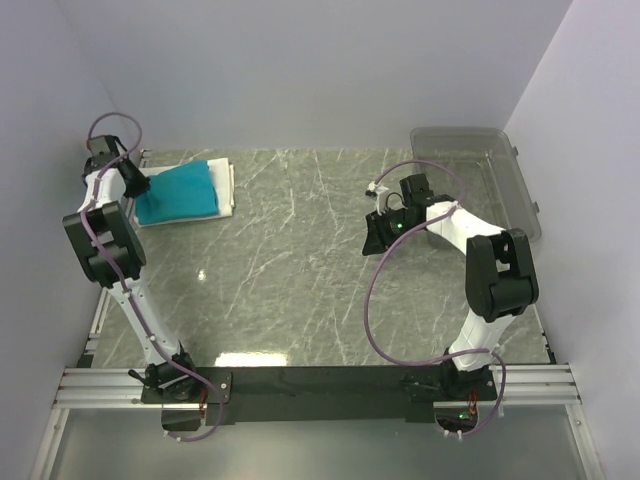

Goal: Fold and stack the t-shirts
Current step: Neatly place the folded tshirt to the corner

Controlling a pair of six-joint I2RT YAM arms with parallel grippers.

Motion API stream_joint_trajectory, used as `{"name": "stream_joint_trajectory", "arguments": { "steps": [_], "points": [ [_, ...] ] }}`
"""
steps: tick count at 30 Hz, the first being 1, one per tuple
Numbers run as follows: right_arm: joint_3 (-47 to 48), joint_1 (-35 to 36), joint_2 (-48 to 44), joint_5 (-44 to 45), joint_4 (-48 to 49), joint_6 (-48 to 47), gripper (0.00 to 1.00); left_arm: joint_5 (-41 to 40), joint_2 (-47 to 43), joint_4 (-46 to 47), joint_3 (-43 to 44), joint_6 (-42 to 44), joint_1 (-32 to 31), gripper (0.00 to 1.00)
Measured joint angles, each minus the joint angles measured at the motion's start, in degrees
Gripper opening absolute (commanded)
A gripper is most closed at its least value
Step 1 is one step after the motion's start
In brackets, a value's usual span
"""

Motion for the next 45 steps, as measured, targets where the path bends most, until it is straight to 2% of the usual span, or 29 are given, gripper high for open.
{"name": "stream_joint_trajectory", "arguments": {
  "steps": [8,14,20,24,26,37,41,45],
  "points": [
    [0.02,0.0,0.02,0.0,-0.02,0.0,0.42,-1.55,6.73,-3.19,2.49,0.24,0.0,0.26],
    [0.04,0.0,0.02,0.02,-0.04,0.0,0.42,-1.75,6.08,-1.44,2.69,1.29,0.0,0.44],
    [0.04,0.0,0.09,0.0,-0.04,0.0,0.41,1.33,1.11,0.63,0.07,1.05,0.0,0.41],
    [0.04,0.0,0.37,-0.04,-0.07,0.0,0.41,6.03,-1.29,3.72,0.15,-0.44,-0.79,0.26],
    [0.04,0.0,0.42,-0.07,-0.11,0.0,0.41,8.2,-1.09,4.59,0.61,-1.2,-1.81,0.25],
    [0.07,0.0,0.42,-0.17,-0.13,-0.02,0.41,12.24,12.26,3.76,11.37,-5.92,-10.19,0.32],
    [0.04,0.0,0.42,-0.17,-0.17,-0.04,0.41,12.31,16.55,2.89,13.27,-6.71,-10.86,0.35],
    [0.04,0.0,0.42,-0.17,-0.28,-0.13,0.41,13.16,16.83,2.93,14.82,-7.39,-10.82,0.43]
  ]
}}
